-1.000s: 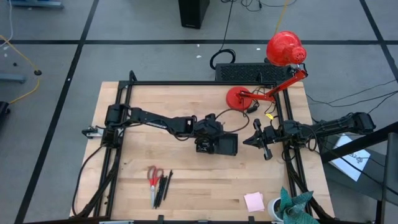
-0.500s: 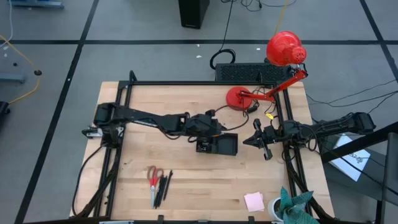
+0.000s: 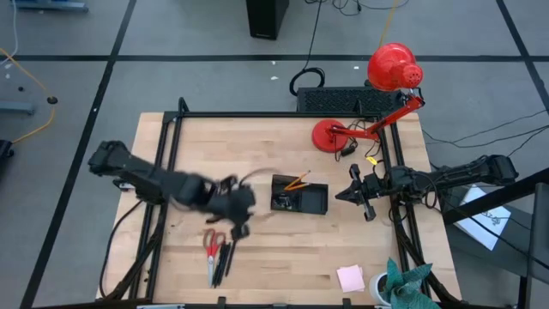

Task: Pick and place office supplies into organizer
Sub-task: Put the black pen into the desk organizer

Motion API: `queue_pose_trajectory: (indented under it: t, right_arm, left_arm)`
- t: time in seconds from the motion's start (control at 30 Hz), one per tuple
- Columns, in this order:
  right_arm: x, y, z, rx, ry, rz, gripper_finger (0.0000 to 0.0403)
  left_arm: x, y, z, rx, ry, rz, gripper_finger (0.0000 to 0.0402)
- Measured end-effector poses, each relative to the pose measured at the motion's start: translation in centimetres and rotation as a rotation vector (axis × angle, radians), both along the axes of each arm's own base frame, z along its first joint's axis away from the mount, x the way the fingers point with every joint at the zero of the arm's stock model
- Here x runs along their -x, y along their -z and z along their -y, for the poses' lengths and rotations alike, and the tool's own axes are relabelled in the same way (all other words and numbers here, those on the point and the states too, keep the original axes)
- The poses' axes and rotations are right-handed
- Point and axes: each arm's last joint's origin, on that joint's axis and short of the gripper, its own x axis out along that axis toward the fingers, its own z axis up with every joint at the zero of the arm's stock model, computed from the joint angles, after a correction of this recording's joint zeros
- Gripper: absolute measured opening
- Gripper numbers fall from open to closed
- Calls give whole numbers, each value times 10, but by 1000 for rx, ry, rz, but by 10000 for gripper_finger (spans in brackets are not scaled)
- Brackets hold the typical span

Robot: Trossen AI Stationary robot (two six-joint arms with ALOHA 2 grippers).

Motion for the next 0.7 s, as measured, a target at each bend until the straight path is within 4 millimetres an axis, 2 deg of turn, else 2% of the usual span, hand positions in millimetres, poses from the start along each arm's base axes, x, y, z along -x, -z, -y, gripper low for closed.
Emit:
queue_pose_trajectory:
  t: [0.2,0.3,0.4,0.53,0.7]
  right_arm:
    - [0,0,0,0,1,0,0]
    - [0,0,0,-9,2,-2,0]
    - [0,0,0,-11,5,-4,0]
    - [0,0,0,-11,6,-3,0]
    - [0,0,0,-11,7,-2,0]
  left_arm:
    - [27,23,67,56,24,-121,51]
    - [39,33,91,38,-81,-101,12]
    - [49,48,109,-28,-173,-74,9]
    - [45,73,129,-52,-233,-38,23]
    - [22,108,147,57,-284,-30,24]
